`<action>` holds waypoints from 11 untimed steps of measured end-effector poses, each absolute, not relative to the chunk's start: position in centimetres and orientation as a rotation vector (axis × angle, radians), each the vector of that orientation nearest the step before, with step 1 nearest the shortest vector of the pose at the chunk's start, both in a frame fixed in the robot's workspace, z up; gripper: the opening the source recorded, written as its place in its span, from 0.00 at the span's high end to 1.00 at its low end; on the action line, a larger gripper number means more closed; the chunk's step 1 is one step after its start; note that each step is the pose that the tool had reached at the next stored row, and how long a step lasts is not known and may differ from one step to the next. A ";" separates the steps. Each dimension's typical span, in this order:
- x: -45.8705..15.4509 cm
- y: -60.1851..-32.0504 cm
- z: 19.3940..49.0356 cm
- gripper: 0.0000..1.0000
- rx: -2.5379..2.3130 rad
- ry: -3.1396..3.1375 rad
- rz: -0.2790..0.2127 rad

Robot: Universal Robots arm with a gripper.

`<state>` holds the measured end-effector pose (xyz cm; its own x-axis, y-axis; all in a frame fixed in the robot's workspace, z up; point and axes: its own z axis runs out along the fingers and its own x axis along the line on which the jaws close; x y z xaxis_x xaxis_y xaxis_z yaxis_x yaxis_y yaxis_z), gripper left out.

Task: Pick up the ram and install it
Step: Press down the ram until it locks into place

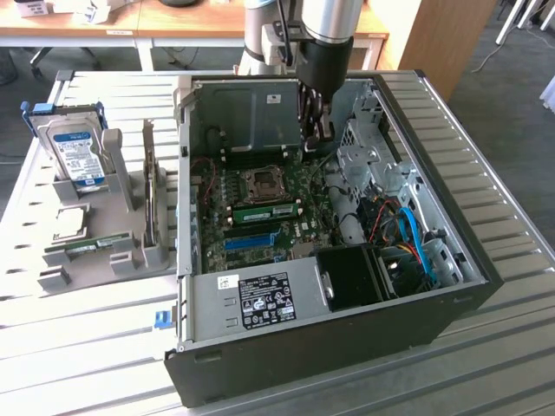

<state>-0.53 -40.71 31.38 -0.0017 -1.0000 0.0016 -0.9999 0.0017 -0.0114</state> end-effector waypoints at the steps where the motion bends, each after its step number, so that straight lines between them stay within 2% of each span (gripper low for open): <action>1: -0.5 -40.7 31.2 0.89 -2.214 2.218 -0.016; 11: -0.6 -40.7 29.7 0.89 -2.209 2.213 -0.027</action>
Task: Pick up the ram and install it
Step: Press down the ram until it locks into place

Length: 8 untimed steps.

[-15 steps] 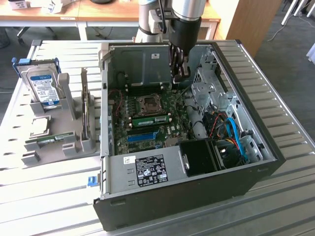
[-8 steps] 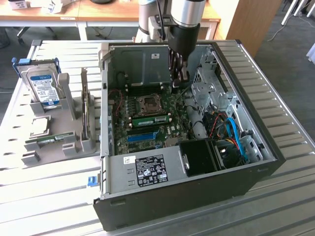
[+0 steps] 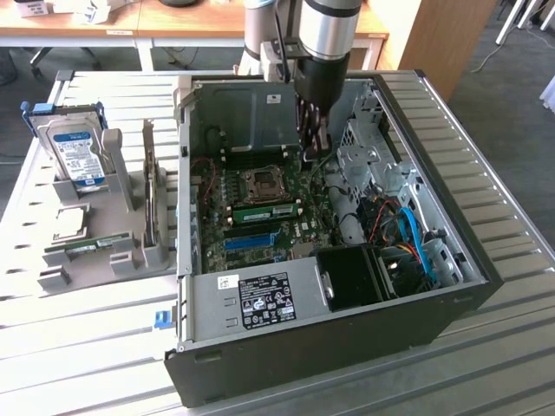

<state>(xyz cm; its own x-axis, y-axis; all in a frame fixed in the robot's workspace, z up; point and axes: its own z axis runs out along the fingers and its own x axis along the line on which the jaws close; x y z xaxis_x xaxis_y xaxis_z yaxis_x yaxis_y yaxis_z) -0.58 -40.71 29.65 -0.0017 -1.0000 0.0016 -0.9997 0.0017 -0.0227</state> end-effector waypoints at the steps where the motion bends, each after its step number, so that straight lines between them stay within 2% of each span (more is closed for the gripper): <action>1: -0.6 -40.7 29.5 0.89 -2.208 2.212 -0.028; 8: -0.7 -40.7 28.7 0.89 -2.205 2.209 -0.035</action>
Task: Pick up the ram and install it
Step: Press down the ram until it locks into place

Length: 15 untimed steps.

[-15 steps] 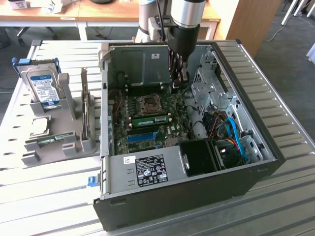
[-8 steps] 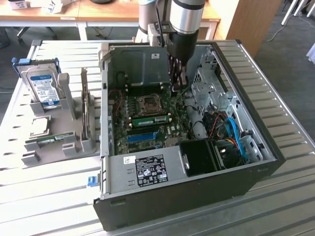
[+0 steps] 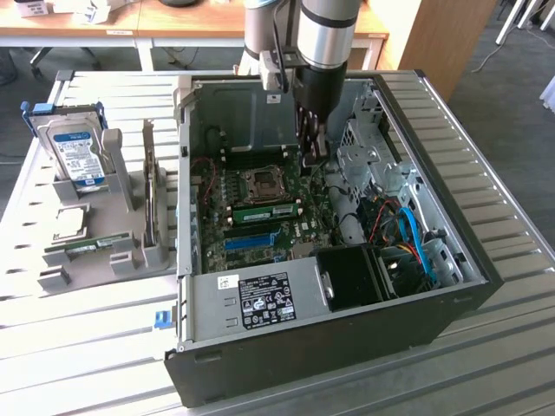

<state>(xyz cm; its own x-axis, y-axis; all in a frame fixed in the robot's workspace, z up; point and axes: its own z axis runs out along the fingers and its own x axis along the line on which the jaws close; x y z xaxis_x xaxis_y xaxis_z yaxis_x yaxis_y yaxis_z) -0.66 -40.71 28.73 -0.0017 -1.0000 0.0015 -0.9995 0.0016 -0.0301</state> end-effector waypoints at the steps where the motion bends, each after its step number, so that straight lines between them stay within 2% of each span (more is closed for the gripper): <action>1: -0.7 -40.7 28.6 0.89 -2.205 2.209 -0.036; 15: -0.7 -40.7 27.3 0.89 -2.202 2.205 -0.043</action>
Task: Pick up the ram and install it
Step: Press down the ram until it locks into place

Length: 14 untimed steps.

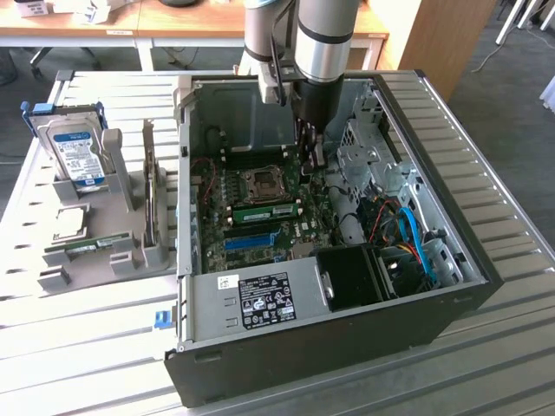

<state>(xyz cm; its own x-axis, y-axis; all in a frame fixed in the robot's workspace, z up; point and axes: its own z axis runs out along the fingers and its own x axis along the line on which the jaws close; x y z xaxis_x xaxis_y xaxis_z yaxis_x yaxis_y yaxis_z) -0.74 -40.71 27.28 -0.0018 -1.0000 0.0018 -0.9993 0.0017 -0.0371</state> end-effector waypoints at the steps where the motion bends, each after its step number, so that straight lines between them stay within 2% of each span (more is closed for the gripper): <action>1: -0.7 -40.7 27.3 0.89 -2.202 2.205 -0.043; 14: -0.3 -40.7 27.3 0.89 -2.212 2.220 -0.026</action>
